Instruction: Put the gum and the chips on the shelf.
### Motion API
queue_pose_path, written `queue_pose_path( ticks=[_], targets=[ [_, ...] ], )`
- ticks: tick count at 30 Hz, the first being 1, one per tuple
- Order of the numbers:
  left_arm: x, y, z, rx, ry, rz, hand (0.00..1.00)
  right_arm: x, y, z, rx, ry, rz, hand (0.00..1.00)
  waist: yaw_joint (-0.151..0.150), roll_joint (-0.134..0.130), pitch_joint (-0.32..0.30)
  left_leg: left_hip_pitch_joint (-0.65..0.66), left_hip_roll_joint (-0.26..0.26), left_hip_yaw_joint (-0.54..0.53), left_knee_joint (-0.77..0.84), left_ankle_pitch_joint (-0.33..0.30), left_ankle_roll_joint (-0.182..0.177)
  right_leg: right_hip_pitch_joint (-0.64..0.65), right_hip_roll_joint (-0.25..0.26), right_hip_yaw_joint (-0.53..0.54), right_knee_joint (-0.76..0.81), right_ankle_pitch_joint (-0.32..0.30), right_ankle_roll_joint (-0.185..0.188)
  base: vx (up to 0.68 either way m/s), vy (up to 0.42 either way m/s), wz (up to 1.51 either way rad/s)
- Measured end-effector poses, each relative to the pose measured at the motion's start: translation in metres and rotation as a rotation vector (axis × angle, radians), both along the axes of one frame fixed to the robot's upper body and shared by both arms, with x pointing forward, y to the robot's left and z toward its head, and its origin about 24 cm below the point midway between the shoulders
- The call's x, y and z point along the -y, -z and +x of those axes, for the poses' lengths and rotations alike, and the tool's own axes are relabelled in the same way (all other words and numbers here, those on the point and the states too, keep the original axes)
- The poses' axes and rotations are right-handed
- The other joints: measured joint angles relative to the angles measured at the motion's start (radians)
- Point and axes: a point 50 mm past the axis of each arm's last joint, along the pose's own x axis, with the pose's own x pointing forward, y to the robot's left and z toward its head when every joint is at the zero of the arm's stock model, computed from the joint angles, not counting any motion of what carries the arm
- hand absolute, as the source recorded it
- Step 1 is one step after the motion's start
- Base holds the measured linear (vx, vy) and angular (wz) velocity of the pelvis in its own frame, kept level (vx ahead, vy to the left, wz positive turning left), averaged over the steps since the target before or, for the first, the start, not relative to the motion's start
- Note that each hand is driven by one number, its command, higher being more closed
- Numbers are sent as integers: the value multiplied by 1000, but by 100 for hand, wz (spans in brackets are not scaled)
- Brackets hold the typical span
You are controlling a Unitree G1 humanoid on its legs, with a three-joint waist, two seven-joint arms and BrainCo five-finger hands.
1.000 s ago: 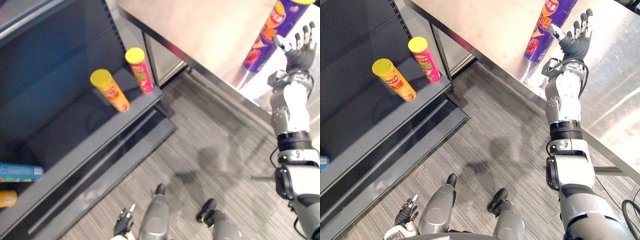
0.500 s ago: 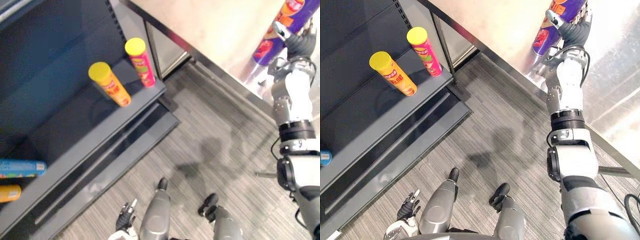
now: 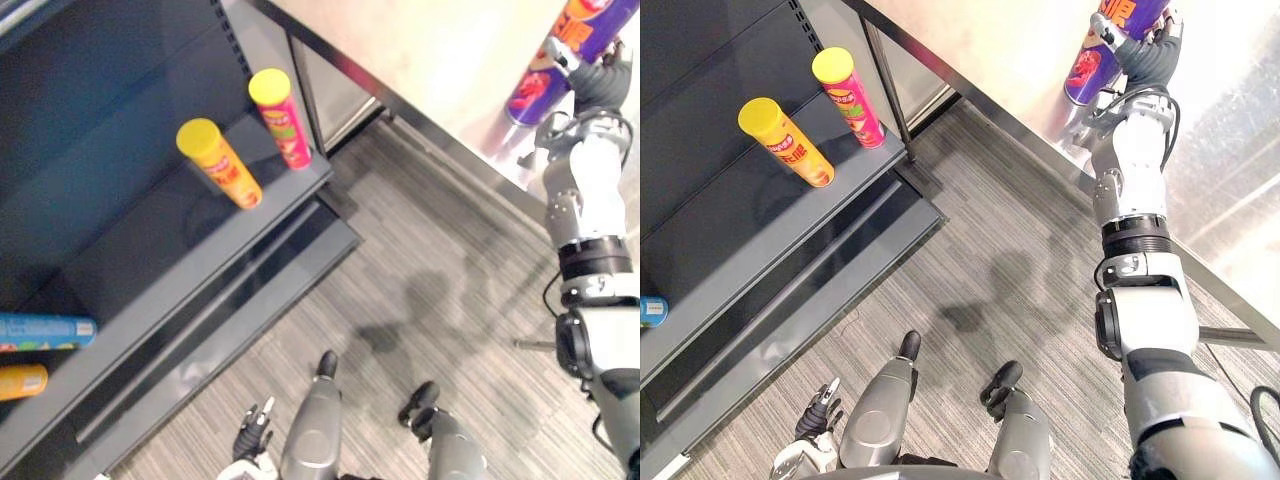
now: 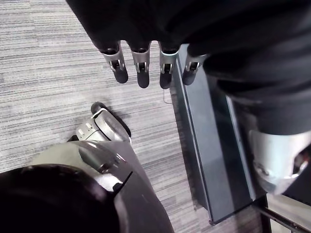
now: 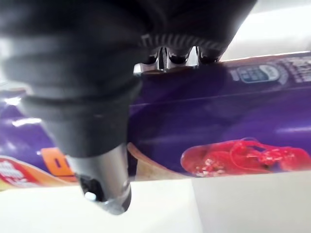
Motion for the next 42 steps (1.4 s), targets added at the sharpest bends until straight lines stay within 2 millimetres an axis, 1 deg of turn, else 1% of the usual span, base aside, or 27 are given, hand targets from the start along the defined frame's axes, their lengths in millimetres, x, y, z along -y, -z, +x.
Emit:
queue_pose_path(
  ticks=[5, 7, 11, 15, 16, 17, 18, 20, 21, 23, 24, 26, 27, 29, 31, 32, 33, 34, 35, 37, 38, 39, 42],
  targets=[
    [0, -1, 1, 7, 5, 10, 0, -1, 0, 0, -3, -5, -7, 100, -1, 0, 0, 6, 8, 1, -7, 10, -4, 2, 9, 2, -6, 9, -9, -45, -17, -2],
    [0, -1, 1, 7, 7, 13, 0, -2, 2, 1, -7, -7, -11, 100, -1, 0, 0, 26, 12, 3, -33, 23, -6, 18, 20, 2, -28, 22, -11, -37, -21, -4],
    [-1, -1, 1, 1, 18, 27, 0, -6, 4, -2, 4, -21, -33, 100, -2, -1, 0, 66, 23, 9, -60, 25, -8, 46, 34, 7, -50, 26, -14, -46, -17, -6],
    [-2, -1, 0, -7, 17, 38, 0, -14, 0, -19, 98, -61, -68, 100, -8, -8, -4, 93, 35, 24, -79, 27, -9, 70, 58, 18, -82, 46, -17, -1, -11, -13],
    [-4, -1, 0, -11, 26, 52, 0, -17, 1, -25, 121, -76, -79, 100, -10, -17, -9, 104, 36, 29, -90, 28, -10, 73, 62, 26, -91, 50, -16, 30, -1, -13],
    [-7, -1, -1, -20, 44, 77, 0, -20, 5, -31, 135, -91, -89, 100, -25, -27, -18, 109, 37, 28, -91, 28, -10, 84, 68, 29, -103, 54, -14, 35, 3, -8],
    [-9, -1, -3, -27, 45, 85, 0, -22, 9, -33, 136, -101, -89, 100, -32, -35, -23, 115, 37, 29, -96, 28, -10, 90, 71, 31, -110, 57, -13, 57, 9, -10],
    [-19, 1, -11, -68, 39, 127, 0, -29, 31, -41, 115, -148, -85, 100, -56, -77, -61, 137, 36, 44, -107, 28, -10, 106, 85, 52, -141, 70, -14, 89, 17, -21],
    [-21, 2, -12, -76, 33, 132, 0, -31, 38, -44, 108, -156, -80, 100, -59, -88, -70, 143, 37, 52, -109, 28, -10, 112, 89, 60, -154, 76, -13, 69, 11, -26],
    [-26, 3, -17, -98, 29, 147, 0, -31, 61, -58, 83, -163, -92, 100, -72, -114, -108, 157, 38, 62, -113, 28, -10, 133, 109, 81, -205, 103, -13, 43, -7, -26],
    [-27, 3, -18, -103, 37, 154, 0, -31, 65, -61, 79, -170, -92, 100, -78, -117, -112, 165, 39, 67, -117, 28, -10, 141, 113, 89, -215, 108, -11, 18, 2, -23],
    [-30, 4, -23, -127, 51, 171, 0, -35, 84, -71, 48, -210, -89, 100, -104, -121, -147, 178, 40, 89, -124, 20, -4, 147, 122, 115, -243, 128, -12, -19, 28, -28],
    [-30, 5, -25, -137, 46, 171, 0, -35, 89, -74, 39, -218, -89, 100, -111, -120, -156, 178, 41, 92, -124, 16, -3, 147, 124, 119, -250, 133, -11, -41, 30, -29],
    [-31, 8, -31, -166, 31, 168, 0, -35, 107, -84, -3, -239, -90, 100, -117, -117, -173, 199, 46, 114, -125, 1, -3, 160, 136, 149, -276, 151, -12, -48, 26, -36],
    [-31, 10, -38, -188, 23, 167, 0, -32, 131, -98, -72, -251, -87, 100, -125, -120, -207, 206, 51, 135, -124, -11, -3, 164, 145, 172, -297, 163, -10, -55, 14, -34],
    [-31, 11, -42, -200, 21, 169, 0, -30, 143, -106, -104, -261, -92, 100, -140, -118, -218, 208, 51, 137, -125, -14, -2, 172, 146, 175, -304, 163, -10, -36, 8, -15],
    [-31, 11, -45, -206, 20, 169, 0, -28, 148, -111, -119, -265, -96, 100, -143, -116, -223, 209, 51, 137, -126, -15, 0, 176, 147, 175, -308, 163, -9, -24, 9, -8],
    [-31, 12, -50, -226, 25, 173, 0, -25, 159, -120, -155, -269, -104, 100, -163, -114, -244, 210, 49, 140, -132, -14, -3, 174, 145, 179, -316, 164, -6, -1, 19, -3],
    [-31, 13, -53, -237, 32, 178, 0, -23, 164, -124, -172, -268, -104, 100, -168, -114, -253, 211, 49, 140, -137, -12, -4, 174, 144, 180, -318, 164, -6, 17, 29, -9],
    [-31, 15, -60, -269, 38, 187, 0, -15, 187, -140, -265, -258, -100, 100, -178, -102, -279, 228, 49, 160, -144, -12, -5, 176, 146, 201, -320, 165, -6, 54, 27, -20],
    [-30, 16, -61, -272, 35, 186, 0, -14, 192, -143, -283, -259, -100, 100, -183, -98, -283, 231, 49, 165, -147, -12, -5, 175, 146, 205, -320, 165, -5, 53, 17, -23],
    [-29, 17, -64, -284, 34, 186, 0, -12, 201, -150, -324, -258, -96, 100, -201, -87, -293, 243, 46, 172, -158, -12, -5, 177, 146, 212, -325, 168, -3, 37, 12, -15],
    [-28, 18, -66, -296, 40, 183, 0, -11, 212, -158, -361, -251, -81, 100, -221, -74, -306, 247, 43, 184, -167, -12, -4, 176, 148, 221, -331, 172, -2, 37, 13, -12]
  ],
)
